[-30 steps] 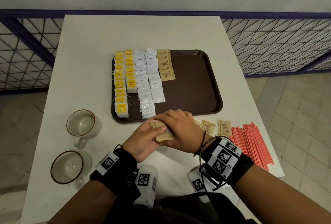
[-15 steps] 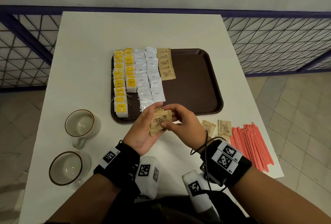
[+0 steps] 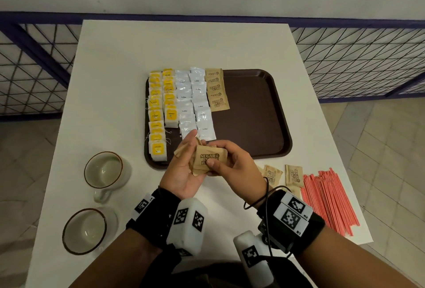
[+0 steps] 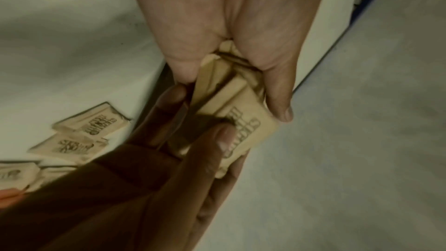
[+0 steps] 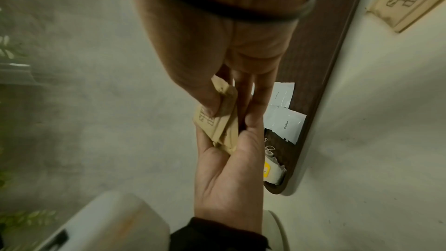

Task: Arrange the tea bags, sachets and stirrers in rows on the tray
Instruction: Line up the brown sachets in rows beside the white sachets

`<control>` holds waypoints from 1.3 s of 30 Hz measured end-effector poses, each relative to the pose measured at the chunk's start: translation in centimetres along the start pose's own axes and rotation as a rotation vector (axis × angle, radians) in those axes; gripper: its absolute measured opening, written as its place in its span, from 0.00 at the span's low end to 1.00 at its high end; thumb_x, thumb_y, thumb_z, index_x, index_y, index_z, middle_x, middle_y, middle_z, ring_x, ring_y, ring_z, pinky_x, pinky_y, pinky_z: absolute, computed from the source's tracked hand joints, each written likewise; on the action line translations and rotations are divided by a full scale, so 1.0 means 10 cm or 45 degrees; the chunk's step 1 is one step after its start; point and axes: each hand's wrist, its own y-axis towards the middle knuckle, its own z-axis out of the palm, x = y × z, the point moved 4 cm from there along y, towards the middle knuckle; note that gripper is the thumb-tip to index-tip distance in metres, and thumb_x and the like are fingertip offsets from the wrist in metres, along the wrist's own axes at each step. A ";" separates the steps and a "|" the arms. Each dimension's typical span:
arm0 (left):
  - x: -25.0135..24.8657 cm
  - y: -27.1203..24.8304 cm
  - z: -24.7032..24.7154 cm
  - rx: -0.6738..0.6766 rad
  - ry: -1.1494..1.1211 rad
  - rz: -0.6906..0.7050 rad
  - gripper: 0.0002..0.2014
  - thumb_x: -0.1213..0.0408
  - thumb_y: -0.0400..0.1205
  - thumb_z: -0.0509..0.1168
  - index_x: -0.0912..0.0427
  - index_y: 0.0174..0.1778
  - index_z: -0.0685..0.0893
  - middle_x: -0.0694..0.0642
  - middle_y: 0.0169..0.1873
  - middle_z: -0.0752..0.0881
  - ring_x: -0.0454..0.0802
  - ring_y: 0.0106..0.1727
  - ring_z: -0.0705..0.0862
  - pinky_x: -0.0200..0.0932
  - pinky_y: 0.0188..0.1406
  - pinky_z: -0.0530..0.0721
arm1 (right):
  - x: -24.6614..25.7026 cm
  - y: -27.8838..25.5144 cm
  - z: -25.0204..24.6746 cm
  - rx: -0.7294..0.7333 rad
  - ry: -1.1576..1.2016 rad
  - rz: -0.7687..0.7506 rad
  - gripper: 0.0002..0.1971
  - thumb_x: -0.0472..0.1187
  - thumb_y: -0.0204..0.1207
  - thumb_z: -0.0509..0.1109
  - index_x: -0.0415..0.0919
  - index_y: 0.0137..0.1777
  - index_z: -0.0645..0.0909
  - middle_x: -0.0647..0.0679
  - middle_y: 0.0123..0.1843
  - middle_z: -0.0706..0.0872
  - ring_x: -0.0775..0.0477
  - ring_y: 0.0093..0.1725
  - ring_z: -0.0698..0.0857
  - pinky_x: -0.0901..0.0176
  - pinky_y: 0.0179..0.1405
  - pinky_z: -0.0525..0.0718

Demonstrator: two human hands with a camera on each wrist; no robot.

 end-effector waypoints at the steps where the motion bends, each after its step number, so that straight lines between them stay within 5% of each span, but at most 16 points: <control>1: -0.02 0.02 0.00 0.023 -0.040 -0.003 0.31 0.51 0.56 0.84 0.48 0.54 0.82 0.52 0.42 0.85 0.52 0.44 0.87 0.50 0.37 0.87 | 0.00 0.02 -0.01 -0.022 0.075 0.026 0.12 0.26 0.75 0.68 0.35 0.57 0.78 0.39 0.50 0.85 0.48 0.46 0.86 0.52 0.42 0.89; 4: -0.11 0.11 0.02 0.003 -0.042 0.004 0.24 0.57 0.63 0.80 0.48 0.54 0.83 0.51 0.41 0.87 0.50 0.46 0.87 0.53 0.44 0.86 | -0.01 0.08 -0.06 -0.050 0.267 0.064 0.11 0.27 0.77 0.65 0.33 0.58 0.76 0.37 0.51 0.85 0.44 0.48 0.87 0.50 0.43 0.90; 8: -0.31 0.32 0.06 -0.154 0.153 0.039 0.12 0.71 0.82 0.59 0.52 0.55 0.81 0.53 0.34 0.84 0.47 0.37 0.86 0.48 0.40 0.85 | 0.02 0.28 -0.25 -0.142 0.478 0.103 0.10 0.26 0.78 0.63 0.38 0.55 0.77 0.40 0.49 0.86 0.43 0.48 0.88 0.54 0.41 0.90; 11: -0.50 0.55 0.13 -0.182 0.705 0.025 0.10 0.75 0.81 0.61 0.57 0.45 0.85 0.57 0.35 0.83 0.46 0.29 0.78 0.39 0.29 0.77 | 0.02 0.51 -0.48 -0.188 0.512 0.123 0.11 0.26 0.78 0.62 0.39 0.55 0.77 0.38 0.50 0.85 0.42 0.49 0.88 0.55 0.42 0.90; 16: -0.69 1.07 0.38 0.071 1.701 0.049 0.03 0.62 0.79 0.69 0.55 0.44 0.87 0.48 0.35 0.88 0.35 0.26 0.78 0.30 0.27 0.77 | -0.11 0.92 -0.76 -0.221 0.485 0.158 0.13 0.26 0.77 0.64 0.37 0.59 0.76 0.36 0.56 0.83 0.38 0.54 0.86 0.54 0.45 0.90; 18: -0.74 1.28 0.44 0.164 1.934 0.075 0.03 0.61 0.79 0.68 0.55 0.43 0.87 0.45 0.36 0.86 0.32 0.30 0.80 0.29 0.34 0.77 | -0.19 1.07 -0.82 -0.200 0.470 0.184 0.14 0.26 0.77 0.64 0.37 0.60 0.76 0.37 0.55 0.83 0.40 0.54 0.86 0.53 0.48 0.89; 21: -0.79 1.57 0.46 0.297 2.266 0.015 0.03 0.59 0.78 0.69 0.52 0.44 0.87 0.47 0.44 0.87 0.41 0.46 0.83 0.41 0.52 0.79 | -0.28 1.27 -0.86 -0.164 0.370 0.208 0.14 0.25 0.76 0.65 0.42 0.57 0.78 0.41 0.54 0.83 0.44 0.53 0.86 0.54 0.48 0.89; 24: -0.81 1.77 0.47 0.370 2.588 -0.024 0.05 0.61 0.79 0.68 0.51 0.49 0.87 0.48 0.52 0.86 0.45 0.53 0.81 0.42 0.57 0.78 | -0.39 1.43 -0.90 -0.187 0.266 0.236 0.15 0.25 0.75 0.67 0.44 0.56 0.80 0.39 0.56 0.84 0.44 0.54 0.87 0.55 0.48 0.89; 39: -0.78 2.07 0.46 0.423 2.867 -0.064 0.09 0.59 0.82 0.63 0.53 0.53 0.86 0.53 0.57 0.85 0.52 0.58 0.81 0.46 0.58 0.78 | -0.51 1.69 -1.01 -0.327 -0.020 0.331 0.18 0.29 0.75 0.70 0.38 0.64 0.77 0.39 0.57 0.85 0.44 0.55 0.87 0.51 0.48 0.89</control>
